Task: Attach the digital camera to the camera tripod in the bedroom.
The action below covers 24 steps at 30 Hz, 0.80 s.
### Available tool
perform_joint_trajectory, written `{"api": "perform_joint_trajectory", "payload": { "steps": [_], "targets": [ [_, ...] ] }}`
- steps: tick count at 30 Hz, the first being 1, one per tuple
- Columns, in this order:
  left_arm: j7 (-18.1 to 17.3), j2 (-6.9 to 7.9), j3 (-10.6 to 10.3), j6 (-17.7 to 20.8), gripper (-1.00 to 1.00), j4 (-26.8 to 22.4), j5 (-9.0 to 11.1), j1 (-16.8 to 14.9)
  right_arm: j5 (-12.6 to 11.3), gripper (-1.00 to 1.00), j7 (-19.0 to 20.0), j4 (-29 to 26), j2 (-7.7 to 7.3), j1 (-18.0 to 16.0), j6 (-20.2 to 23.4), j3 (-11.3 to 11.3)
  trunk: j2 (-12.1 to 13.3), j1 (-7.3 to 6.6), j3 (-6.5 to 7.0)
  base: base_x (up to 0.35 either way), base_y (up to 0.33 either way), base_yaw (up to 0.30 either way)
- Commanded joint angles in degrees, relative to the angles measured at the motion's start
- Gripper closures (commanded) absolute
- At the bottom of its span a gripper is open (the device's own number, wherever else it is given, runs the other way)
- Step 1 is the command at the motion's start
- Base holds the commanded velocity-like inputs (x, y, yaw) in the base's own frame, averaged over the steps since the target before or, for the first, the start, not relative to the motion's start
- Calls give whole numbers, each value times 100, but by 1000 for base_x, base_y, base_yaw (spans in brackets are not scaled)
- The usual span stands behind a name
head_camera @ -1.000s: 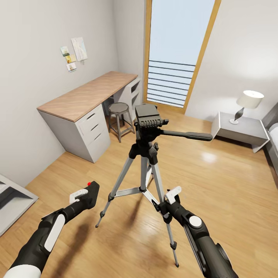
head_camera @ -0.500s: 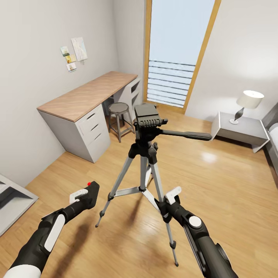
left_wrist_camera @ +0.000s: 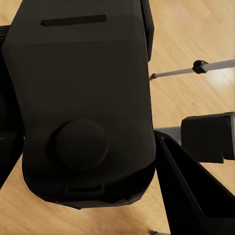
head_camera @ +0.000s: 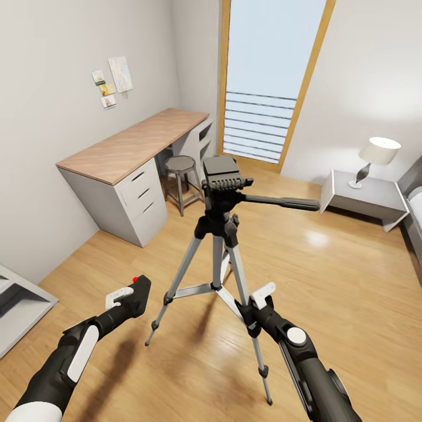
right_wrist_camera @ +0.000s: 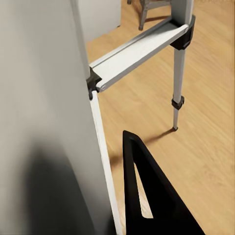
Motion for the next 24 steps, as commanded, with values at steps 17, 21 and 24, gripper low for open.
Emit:
{"api": "perform_joint_trajectory", "payload": {
  "steps": [17, 21, 24],
  "targets": [
    [-22, -1, 11, 45, 100, -31, 24, -3, 31, 100, -367, -79, 5, 4, 42, -10, -7, 2, -7, 0, 0, 0],
    [-22, -2, 12, 45, 100, -32, 24, -3, 31, 100, -400, -80, 5, 6, 39, -5, -7, 2, -7, 0, 0, 0],
    [-20, -2, 13, 45, 100, -32, 24, -3, 31, 100, -408, -80, 3, 6, 35, -1, -7, 2, -7, 0, 0, 0]
  ]
}}
